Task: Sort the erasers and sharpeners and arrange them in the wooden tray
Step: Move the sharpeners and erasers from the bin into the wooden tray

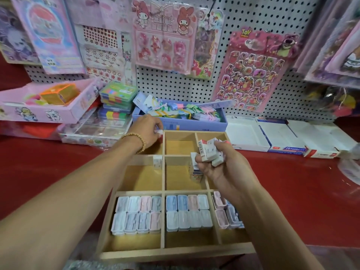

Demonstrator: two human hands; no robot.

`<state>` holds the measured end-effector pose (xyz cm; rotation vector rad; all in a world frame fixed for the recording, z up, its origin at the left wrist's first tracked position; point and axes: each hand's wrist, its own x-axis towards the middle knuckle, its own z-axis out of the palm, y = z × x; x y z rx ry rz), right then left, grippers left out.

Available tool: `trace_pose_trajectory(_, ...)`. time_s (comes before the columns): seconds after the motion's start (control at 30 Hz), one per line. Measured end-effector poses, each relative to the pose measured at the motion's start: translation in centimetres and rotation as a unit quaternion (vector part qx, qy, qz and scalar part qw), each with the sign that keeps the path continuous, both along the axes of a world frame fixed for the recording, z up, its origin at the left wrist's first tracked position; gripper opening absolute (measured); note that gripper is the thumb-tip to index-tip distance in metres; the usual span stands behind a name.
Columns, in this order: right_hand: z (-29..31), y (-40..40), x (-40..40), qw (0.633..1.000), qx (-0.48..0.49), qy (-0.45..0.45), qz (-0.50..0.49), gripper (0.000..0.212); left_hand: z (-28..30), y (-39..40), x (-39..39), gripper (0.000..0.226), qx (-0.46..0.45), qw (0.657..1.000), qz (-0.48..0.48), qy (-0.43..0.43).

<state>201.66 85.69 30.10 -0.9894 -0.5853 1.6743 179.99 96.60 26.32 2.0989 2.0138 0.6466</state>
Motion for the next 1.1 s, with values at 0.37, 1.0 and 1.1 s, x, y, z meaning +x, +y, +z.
trace_pose_trajectory(0.37,0.0,-0.7,0.4,0.998,0.024,-0.045,0.027,0.016,0.8,-1.0,-0.2,0.033,0.032,0.998,0.048,0.000)
trace_pose_trajectory(1.0,0.5,-1.1,-1.2,0.987,0.062,-0.147,-0.006,0.018,7.9,-8.6,3.8,0.011,-0.157,0.909,-0.144,-0.359)
trace_pose_trajectory(1.1,0.2,-0.6,-1.3,0.971,0.071,-0.229,-0.008,0.018,8.0,-7.3,2.4,0.010,-0.141,0.914,-0.114,-0.363)
